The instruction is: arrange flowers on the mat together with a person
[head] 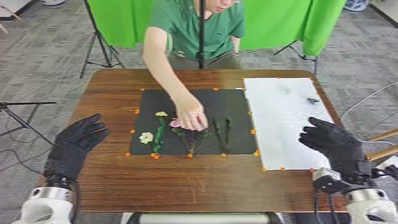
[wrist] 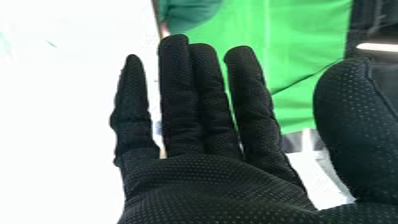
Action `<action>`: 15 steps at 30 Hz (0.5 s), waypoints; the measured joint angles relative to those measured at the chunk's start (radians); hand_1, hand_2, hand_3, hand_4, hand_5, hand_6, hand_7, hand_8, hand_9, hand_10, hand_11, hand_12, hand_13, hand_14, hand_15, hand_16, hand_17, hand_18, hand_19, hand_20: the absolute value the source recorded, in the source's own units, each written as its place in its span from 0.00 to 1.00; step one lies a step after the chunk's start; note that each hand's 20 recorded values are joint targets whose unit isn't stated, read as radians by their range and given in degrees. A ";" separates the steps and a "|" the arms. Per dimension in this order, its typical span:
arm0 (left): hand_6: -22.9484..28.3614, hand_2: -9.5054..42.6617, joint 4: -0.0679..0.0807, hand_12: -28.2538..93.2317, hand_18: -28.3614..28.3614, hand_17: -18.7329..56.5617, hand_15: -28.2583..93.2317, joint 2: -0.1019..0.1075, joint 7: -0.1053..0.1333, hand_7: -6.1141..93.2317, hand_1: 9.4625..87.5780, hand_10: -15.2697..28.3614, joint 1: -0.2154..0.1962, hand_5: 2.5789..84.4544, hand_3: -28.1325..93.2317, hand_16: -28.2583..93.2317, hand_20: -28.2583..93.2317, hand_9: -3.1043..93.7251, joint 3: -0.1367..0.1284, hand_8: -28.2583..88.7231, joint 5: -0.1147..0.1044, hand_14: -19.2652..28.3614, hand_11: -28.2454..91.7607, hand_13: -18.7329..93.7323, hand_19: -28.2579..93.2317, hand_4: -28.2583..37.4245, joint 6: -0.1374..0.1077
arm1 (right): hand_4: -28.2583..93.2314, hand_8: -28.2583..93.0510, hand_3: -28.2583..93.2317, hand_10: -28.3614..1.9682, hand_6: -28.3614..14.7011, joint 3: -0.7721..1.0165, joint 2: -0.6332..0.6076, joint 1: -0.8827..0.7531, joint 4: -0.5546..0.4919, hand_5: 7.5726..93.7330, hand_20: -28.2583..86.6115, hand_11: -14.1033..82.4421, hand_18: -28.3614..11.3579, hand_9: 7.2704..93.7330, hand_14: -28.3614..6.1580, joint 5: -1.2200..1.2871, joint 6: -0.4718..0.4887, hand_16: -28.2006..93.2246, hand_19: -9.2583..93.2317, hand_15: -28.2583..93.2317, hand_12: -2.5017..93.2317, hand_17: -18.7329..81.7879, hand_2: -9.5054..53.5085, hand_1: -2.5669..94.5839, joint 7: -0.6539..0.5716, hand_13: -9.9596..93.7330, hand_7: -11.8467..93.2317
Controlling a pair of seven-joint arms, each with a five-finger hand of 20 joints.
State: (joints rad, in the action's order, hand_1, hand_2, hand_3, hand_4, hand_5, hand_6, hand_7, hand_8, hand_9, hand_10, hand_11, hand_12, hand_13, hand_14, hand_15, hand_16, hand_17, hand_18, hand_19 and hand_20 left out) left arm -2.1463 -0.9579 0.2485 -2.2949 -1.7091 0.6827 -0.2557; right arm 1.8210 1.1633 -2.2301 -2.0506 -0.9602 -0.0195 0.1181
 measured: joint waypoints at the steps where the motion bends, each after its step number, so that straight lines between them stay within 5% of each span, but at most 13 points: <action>1: 0.56 0.33 0.000 0.38 0.92 0.22 0.63 0.000 0.000 0.31 0.26 0.72 0.001 0.51 0.81 0.23 0.30 0.42 0.000 0.16 0.000 0.78 0.53 0.46 0.69 0.10 0.000 | 0.05 0.14 0.96 0.42 0.57 -0.006 -0.012 0.006 0.000 0.48 0.50 0.37 0.18 0.49 0.45 0.000 -0.010 0.42 0.61 0.55 0.28 0.33 0.22 0.22 -0.002 0.50 0.34; 15: 0.56 0.33 -0.001 0.38 0.92 0.22 0.63 0.001 -0.011 0.31 0.26 0.72 -0.003 0.51 0.81 0.23 0.30 0.42 -0.012 0.16 0.001 0.78 0.53 0.46 0.69 0.10 0.001 | 0.05 0.14 0.96 0.43 0.57 -0.010 -0.034 0.048 0.000 0.48 0.50 0.37 0.18 0.49 0.45 -0.002 0.023 0.42 0.61 0.55 0.28 0.33 0.22 0.22 -0.008 0.50 0.34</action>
State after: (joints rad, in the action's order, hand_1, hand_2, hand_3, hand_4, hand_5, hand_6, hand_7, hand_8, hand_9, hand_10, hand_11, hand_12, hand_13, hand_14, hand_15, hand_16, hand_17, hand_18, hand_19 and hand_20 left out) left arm -2.1470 -0.9568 0.2371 -2.2976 -1.7207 0.6839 -0.2543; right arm 1.8108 1.1294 -2.1824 -2.0504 -0.9626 0.0040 0.1102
